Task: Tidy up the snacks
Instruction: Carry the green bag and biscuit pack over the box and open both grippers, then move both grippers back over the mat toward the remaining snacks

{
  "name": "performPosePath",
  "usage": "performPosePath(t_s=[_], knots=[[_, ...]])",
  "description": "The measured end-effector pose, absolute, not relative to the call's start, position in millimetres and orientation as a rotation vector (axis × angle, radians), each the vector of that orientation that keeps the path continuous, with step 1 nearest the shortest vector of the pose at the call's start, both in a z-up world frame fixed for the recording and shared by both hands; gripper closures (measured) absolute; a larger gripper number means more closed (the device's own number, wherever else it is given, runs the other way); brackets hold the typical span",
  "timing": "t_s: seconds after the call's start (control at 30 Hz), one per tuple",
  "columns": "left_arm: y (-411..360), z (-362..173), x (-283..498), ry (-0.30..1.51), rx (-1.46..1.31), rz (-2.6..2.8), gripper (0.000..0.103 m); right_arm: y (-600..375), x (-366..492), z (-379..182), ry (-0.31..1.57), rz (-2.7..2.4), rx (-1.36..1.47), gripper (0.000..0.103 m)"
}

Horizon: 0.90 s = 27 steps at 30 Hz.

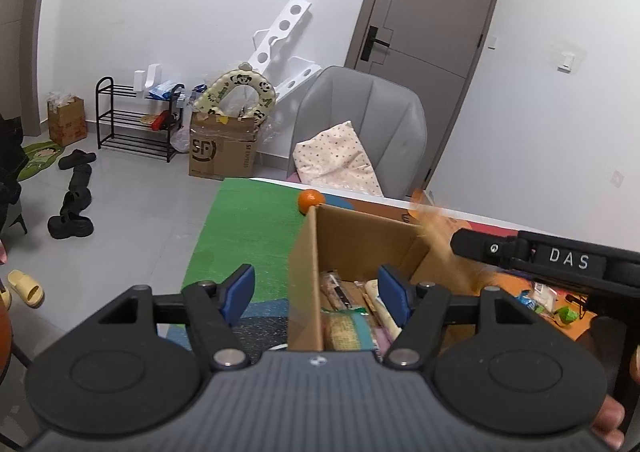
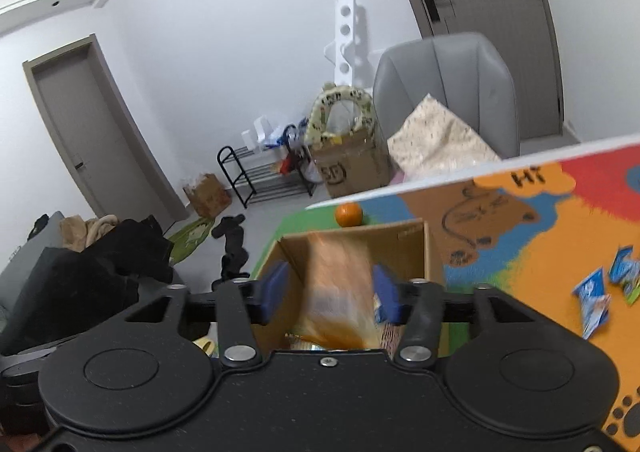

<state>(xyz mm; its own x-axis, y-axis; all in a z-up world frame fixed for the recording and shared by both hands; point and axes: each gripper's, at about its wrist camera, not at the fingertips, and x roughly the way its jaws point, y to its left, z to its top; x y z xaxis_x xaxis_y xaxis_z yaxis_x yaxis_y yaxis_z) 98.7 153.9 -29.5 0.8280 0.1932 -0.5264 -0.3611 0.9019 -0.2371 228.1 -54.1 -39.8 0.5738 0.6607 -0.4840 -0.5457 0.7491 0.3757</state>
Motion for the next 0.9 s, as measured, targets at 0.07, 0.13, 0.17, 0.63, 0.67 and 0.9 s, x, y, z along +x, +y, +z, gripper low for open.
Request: performPosePath(t_s=[0.07, 0.13, 0.17, 0.63, 0.67, 0.9], knots=[[157, -30, 98, 0.520, -0.340, 0.303, 0.034, -56, 226, -41, 0.655, 0.710, 0.182, 0.045], [158, -32, 98, 0.524, -0.348, 0.307, 0.032, -60, 223, -42, 0.661, 0.703, 0.175, 0.045], [158, -32, 99, 0.526, -0.352, 0.307, 0.032, -62, 222, -42, 0.662, 0.697, 0.168, 0.045], [115, -31, 117, 0.547, -0.298, 0.233, 0.018, -118, 211, -44, 0.652, 0.598, 0.128, 0.029], [110, -31, 120, 0.552, -0.293, 0.228, 0.018, -123, 211, -44, 0.653, 0.592, 0.131, 0.028], [85, -33, 130, 0.573, -0.275, 0.211, 0.014, -163, 211, -43, 0.644, 0.547, 0.167, 0.009]])
